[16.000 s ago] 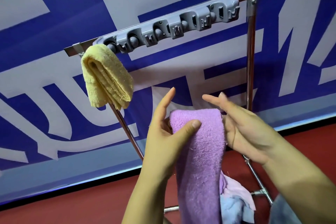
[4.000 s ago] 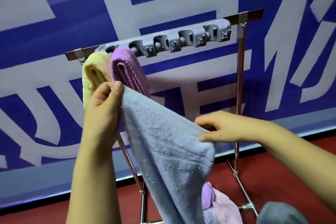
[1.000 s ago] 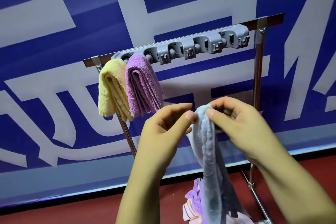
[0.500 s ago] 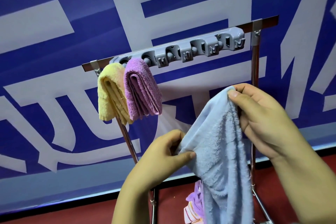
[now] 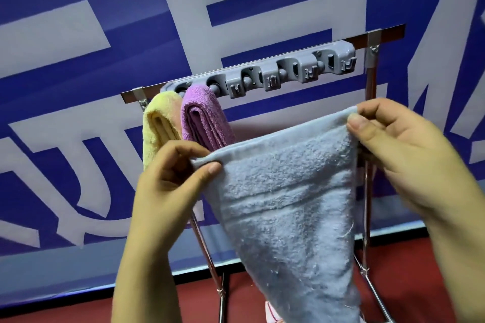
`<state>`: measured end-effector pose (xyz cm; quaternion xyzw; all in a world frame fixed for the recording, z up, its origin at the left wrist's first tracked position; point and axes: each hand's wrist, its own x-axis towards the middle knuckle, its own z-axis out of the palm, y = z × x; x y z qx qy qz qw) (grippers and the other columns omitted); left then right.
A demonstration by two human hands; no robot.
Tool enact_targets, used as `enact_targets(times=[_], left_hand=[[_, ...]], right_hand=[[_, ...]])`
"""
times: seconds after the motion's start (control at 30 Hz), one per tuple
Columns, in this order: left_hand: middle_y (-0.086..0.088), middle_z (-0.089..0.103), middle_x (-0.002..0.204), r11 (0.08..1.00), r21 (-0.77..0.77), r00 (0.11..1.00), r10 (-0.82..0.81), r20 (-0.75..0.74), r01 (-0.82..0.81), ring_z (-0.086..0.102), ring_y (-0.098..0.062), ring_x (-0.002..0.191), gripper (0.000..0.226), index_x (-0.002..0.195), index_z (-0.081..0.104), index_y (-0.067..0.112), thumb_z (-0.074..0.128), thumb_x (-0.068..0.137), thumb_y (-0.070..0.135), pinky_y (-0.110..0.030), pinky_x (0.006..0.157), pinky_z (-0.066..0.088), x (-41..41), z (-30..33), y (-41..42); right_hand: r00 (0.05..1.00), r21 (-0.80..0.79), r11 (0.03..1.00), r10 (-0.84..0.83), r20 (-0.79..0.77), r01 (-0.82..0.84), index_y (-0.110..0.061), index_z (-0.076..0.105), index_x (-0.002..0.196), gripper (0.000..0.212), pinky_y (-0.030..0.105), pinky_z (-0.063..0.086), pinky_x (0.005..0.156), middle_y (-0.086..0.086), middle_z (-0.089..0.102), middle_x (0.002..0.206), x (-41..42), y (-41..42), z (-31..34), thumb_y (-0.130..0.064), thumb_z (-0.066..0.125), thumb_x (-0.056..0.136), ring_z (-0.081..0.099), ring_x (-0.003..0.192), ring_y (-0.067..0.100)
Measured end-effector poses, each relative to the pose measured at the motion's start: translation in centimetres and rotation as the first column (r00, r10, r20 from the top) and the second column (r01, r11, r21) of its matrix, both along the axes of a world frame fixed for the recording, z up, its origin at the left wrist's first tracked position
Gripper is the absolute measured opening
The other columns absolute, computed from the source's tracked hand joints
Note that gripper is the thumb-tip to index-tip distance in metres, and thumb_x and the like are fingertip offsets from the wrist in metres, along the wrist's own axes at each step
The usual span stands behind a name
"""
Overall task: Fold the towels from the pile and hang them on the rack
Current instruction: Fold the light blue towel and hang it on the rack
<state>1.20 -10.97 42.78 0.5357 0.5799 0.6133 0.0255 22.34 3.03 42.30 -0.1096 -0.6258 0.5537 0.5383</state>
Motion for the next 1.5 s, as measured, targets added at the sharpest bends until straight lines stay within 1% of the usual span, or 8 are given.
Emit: enact_targets(times=[0.17,0.33,0.57,0.77,0.9,1.1,1.3,1.5], left_hand=[[0.005,0.069,0.075,0.998,-0.030,0.998,0.057,-0.004,-0.057,0.062,0.002,0.067,0.009,0.082,0.065,0.015,0.067,0.082,0.006,-0.013,0.060,0.051,-0.3,-0.2,0.3],[0.013,0.065,0.064,0.996,0.071,0.992,0.040,0.121,-0.049,0.056,0.001,0.062,0.008,0.069,0.068,0.029,0.065,0.075,0.025,-0.012,0.056,0.046,-0.3,-0.2,0.0],[0.011,0.060,0.064,0.981,0.123,0.930,-0.184,0.317,0.152,0.053,-0.002,0.058,0.039,0.069,0.067,0.026,0.084,0.051,0.056,-0.016,0.051,0.045,-1.4,-1.3,-0.1],[0.007,0.061,0.064,0.924,0.158,0.840,-0.382,0.386,0.348,0.056,-0.006,0.054,0.039,0.065,0.064,0.026,0.088,0.048,0.052,-0.018,0.047,0.047,-1.4,-1.5,-0.2],[-0.007,0.066,0.074,0.927,0.071,0.737,-0.338,0.586,0.369,0.062,-0.018,0.064,0.056,0.076,0.065,0.013,0.092,0.041,0.047,-0.029,0.059,0.053,-2.2,-3.1,2.0],[-0.034,0.055,0.118,0.920,0.016,0.528,-0.240,0.814,0.392,0.057,-0.039,0.103,0.081,0.121,0.048,-0.015,0.084,0.062,0.027,-0.050,0.095,0.046,-2.4,-5.7,4.2],[-0.002,0.045,0.051,0.950,0.037,0.558,-0.214,0.802,0.311,0.052,-0.013,0.046,0.019,0.080,0.050,0.003,0.066,0.078,0.014,-0.024,0.047,0.049,-0.6,-6.0,5.0],[-0.001,0.054,0.057,0.949,0.026,0.650,-0.234,0.723,0.313,0.060,-0.012,0.053,0.024,0.068,0.048,0.012,0.070,0.070,0.005,-0.022,0.054,0.053,1.9,-4.4,4.6]], right_hand=[[0.984,0.091,0.994,-0.074,0.165,0.060,-0.022,0.061,0.080,0.013,0.009,0.045,0.059,-0.010,0.062,0.061,0.0,0.9,-0.8,-0.033,0.055,0.075,0.056,0.059,-0.004],[0.991,0.056,0.995,0.071,0.109,-0.078,-0.026,0.068,0.077,0.016,0.016,0.051,0.062,0.000,0.062,0.068,0.5,0.6,-0.2,-0.038,0.060,0.070,0.060,0.065,0.006],[0.972,-0.155,0.961,0.234,0.028,-0.227,-0.016,0.067,0.075,0.018,0.016,0.047,0.048,-0.002,0.065,0.063,0.0,0.7,-0.4,-0.030,0.064,0.064,0.058,0.054,0.006],[0.944,-0.191,0.924,0.321,-0.079,-0.330,-0.012,0.069,0.075,0.020,0.017,0.052,0.054,0.004,0.067,0.067,0.4,0.7,0.1,-0.027,0.064,0.062,0.063,0.058,0.011],[0.953,-0.373,0.881,0.301,-0.032,-0.291,-0.006,0.067,0.089,0.034,0.023,0.055,0.060,0.007,0.070,0.076,-0.8,2.0,-1.2,-0.027,0.066,0.063,0.065,0.068,0.015],[0.988,-0.547,0.824,0.152,-0.038,-0.148,-0.006,0.059,0.080,0.015,0.020,0.052,0.047,0.002,0.067,0.060,-2.9,2.2,-3.6,-0.009,0.049,0.092,0.063,0.051,0.009],[0.984,-0.349,0.927,-0.089,0.152,0.137,-0.006,0.056,0.082,0.013,0.026,0.055,0.051,0.004,0.069,0.066,-3.6,1.6,-4.4,-0.013,0.054,0.092,0.065,0.060,0.013],[0.912,-0.023,0.950,-0.291,0.289,0.311,-0.023,0.058,0.080,0.008,0.048,0.057,0.066,0.007,0.067,0.074,-4.1,0.3,-4.5,-0.029,0.061,0.085,0.064,0.073,0.033]])
